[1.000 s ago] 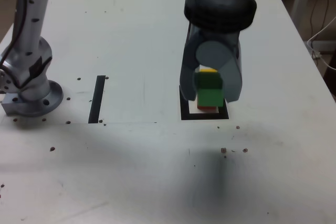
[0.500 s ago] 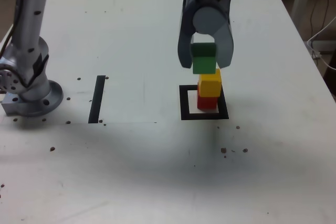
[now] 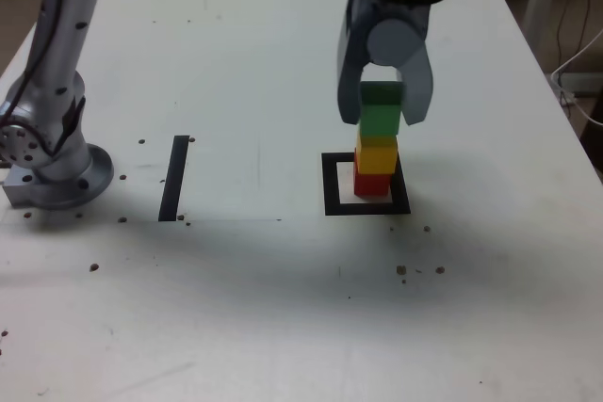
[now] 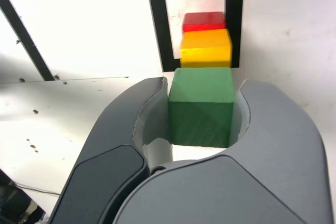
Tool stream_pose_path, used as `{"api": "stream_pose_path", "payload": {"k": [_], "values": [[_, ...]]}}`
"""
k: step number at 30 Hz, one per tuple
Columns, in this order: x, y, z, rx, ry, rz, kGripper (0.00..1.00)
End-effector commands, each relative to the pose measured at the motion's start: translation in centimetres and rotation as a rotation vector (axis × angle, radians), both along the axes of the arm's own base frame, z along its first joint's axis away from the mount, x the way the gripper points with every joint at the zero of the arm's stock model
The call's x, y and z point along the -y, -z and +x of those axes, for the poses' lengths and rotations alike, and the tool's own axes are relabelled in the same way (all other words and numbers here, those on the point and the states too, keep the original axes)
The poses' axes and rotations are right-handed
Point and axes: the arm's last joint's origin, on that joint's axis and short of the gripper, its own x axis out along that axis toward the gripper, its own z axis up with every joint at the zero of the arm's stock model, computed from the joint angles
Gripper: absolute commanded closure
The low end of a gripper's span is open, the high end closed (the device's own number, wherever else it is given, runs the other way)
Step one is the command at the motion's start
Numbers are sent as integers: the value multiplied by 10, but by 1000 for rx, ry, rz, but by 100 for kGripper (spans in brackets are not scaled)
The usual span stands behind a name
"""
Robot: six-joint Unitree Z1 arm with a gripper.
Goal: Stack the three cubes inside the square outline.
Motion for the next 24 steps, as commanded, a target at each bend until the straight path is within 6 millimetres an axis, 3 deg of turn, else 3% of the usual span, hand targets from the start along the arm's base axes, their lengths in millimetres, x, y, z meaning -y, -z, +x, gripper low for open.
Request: {"api": "stream_pose_path", "payload": {"k": [1, 20, 22, 24], "values": [[-2, 3, 0, -31, -2, 0, 73], [-10, 15, 5, -56, -12, -8, 73], [-10, 16, 5, -58, -10, -10, 67], [-10, 17, 6, -59, -8, -13, 51]]}}
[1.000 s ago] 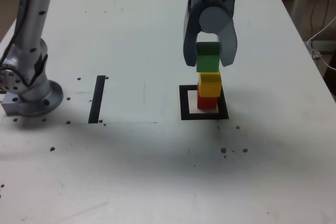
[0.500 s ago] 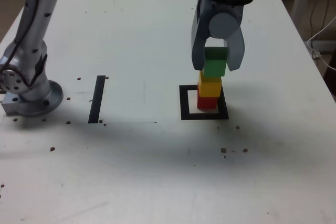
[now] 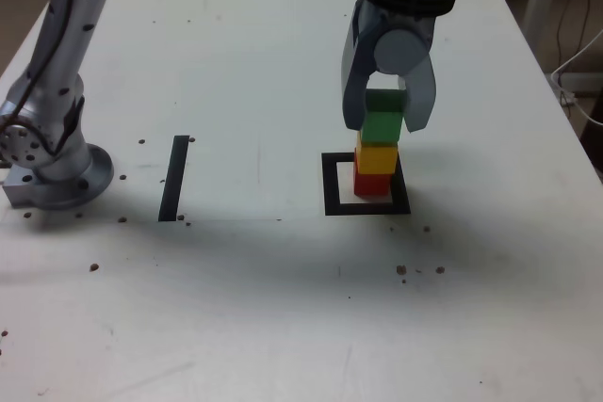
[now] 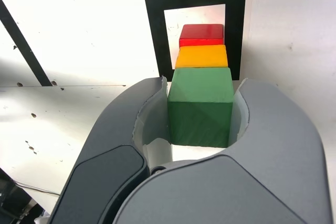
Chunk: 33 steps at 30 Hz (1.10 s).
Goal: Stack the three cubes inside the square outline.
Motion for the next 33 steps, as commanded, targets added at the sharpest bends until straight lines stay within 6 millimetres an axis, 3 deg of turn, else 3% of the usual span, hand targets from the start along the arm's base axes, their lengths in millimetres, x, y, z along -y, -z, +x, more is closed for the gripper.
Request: {"api": "stream_pose_path", "payload": {"k": [1, 4, 6, 12, 17, 25, 33], "values": [[-1, 2, -2, -29, 2, -3, 41], [-1, 3, -2, -32, 5, -4, 12], [-1, 4, -3, -36, 6, -4, 2], [-1, 3, -6, -39, 6, -2, 1], [-3, -13, -17, -4, 8, 24, 1], [-7, -45, -59, 48, 8, 82, 1], [-11, -42, -101, -4, 17, 134, 1]]}}
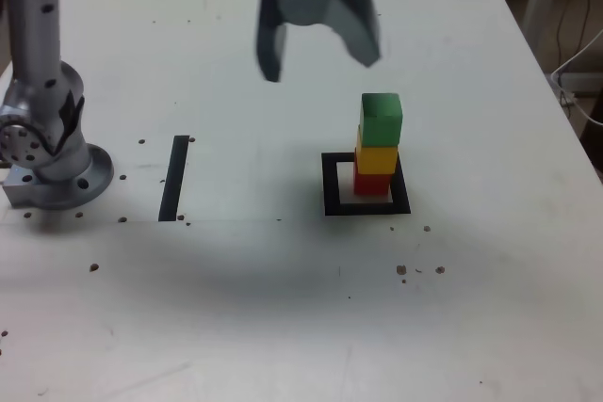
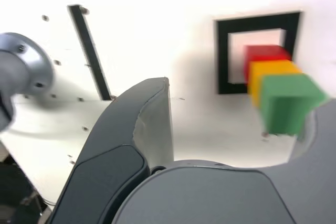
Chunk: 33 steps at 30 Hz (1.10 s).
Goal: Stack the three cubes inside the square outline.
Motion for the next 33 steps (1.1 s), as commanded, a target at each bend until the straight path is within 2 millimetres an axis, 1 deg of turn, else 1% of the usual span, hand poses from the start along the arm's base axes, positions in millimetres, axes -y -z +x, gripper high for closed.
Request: {"api": "stream_pose_path", "payload": {"k": [1, 5, 14, 16, 20, 26, 33], "values": [[-2, 1, -15, -27, -3, 13, 1], [-4, 13, -35, -51, -10, 37, 0], [-13, 47, -80, -84, -51, 48, 0], [-15, 57, -93, -97, -65, 44, 0], [-17, 74, -111, -112, -79, 36, 0], [-18, 94, -130, -118, -95, 23, 0], [-17, 100, -144, -99, -108, -1, 0]]}}
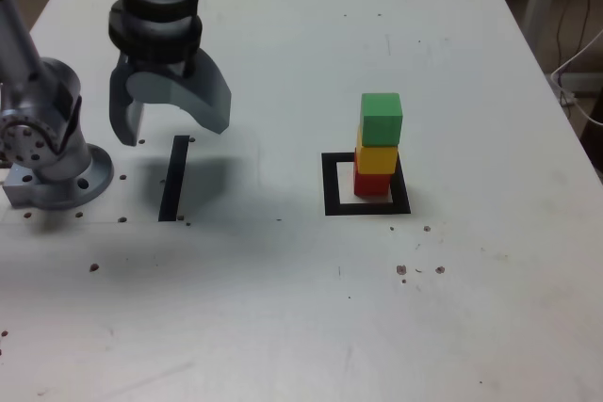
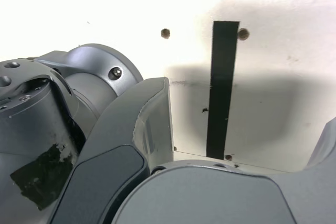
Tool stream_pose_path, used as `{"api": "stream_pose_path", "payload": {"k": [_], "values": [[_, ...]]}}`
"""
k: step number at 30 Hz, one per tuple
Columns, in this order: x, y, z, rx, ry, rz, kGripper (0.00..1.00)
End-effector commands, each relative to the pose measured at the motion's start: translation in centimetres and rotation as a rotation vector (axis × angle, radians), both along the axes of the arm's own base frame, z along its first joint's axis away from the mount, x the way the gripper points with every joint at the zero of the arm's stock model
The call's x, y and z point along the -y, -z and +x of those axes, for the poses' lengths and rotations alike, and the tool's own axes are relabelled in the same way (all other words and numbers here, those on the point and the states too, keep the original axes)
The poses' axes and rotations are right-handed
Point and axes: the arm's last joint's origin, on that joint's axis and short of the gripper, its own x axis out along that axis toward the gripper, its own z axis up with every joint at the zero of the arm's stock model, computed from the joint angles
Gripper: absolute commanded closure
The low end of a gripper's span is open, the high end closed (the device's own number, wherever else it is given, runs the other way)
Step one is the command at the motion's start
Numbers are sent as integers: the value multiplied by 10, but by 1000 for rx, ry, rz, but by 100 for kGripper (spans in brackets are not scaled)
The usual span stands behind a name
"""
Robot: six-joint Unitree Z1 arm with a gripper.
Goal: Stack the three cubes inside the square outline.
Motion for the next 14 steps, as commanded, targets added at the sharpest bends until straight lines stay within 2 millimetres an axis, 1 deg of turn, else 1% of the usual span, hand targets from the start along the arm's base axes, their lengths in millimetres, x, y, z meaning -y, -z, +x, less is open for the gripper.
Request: {"api": "stream_pose_path", "payload": {"k": [1, 7, 14], "values": [[0, 1, -3, 9, -5, -7, 0], [2, 7, -9, 3, -9, -25, 0], [2, 11, -7, 6, -5, -33, 0]]}}
